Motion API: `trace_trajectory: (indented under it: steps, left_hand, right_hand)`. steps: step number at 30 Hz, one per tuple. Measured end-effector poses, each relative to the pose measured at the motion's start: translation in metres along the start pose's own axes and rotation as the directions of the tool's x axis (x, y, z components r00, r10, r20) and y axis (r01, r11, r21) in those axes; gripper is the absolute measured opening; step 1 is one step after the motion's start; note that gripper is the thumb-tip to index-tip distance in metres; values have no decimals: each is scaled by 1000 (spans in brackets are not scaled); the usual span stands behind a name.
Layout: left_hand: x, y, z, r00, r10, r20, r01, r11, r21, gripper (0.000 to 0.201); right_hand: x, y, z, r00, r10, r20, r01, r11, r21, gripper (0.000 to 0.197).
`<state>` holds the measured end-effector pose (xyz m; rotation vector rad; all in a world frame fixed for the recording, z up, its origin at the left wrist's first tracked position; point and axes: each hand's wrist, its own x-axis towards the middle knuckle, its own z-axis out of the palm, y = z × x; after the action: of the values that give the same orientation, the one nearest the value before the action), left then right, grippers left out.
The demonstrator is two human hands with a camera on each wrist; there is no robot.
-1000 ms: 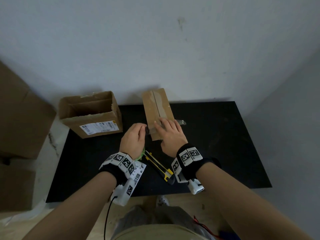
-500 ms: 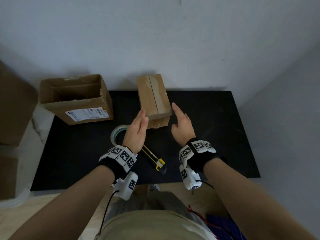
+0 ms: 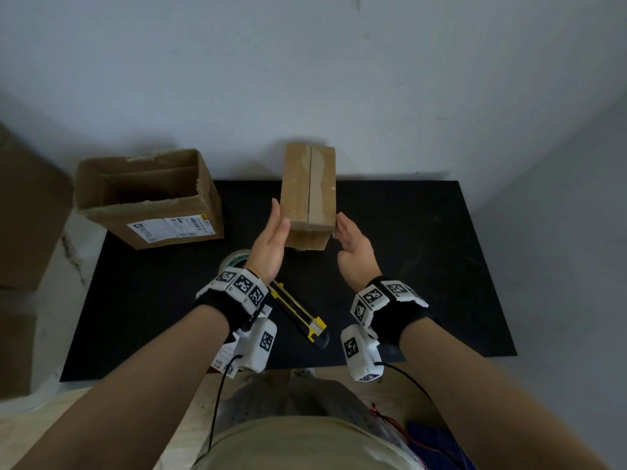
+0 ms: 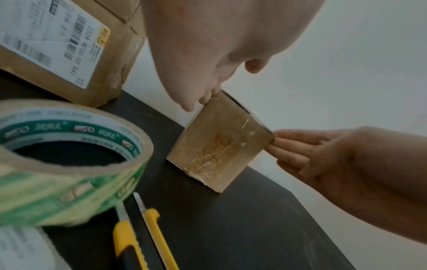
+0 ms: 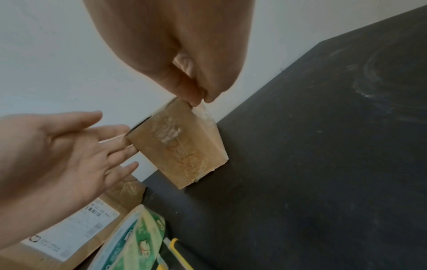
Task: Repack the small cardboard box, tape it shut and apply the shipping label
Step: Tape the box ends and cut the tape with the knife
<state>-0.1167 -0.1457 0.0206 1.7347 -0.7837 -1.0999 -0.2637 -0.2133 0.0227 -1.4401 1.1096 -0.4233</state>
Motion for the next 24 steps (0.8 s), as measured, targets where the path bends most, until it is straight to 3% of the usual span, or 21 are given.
trace_trajectory:
  steps: [4,10,15,18,21,24]
  left_hand:
    - [9,1,-15,999,-34,0,34,999,-13,50]
    - [16,-12,-23,975,79,-207,-41,982,183,38]
    - [16,-21,-16,994,43,-105,-26,987,159,51]
    - [18,-25,-12,998,37,-59,-24,979,205,58]
    - [21,-28,-13,998,46,-34,-38,979,200,56]
    - [23,-28,-22,995,77,-62,-64,979,191,46]
  right_hand:
    - [11,5,-10,999,-27,-33,21,984,-177,67]
    - [26,2,-11,990,-52,-135,16,967,-254,45]
    - [29,5,1,988,0,-153,-34,975,-219,44]
    - [30,9,10,992,38,-121,-55,989,-137,54]
    - [30,13,12,994,60,-92,-69,994,-91,61]
    - [31,14,2,992,10,-122,-31,985,-170,50]
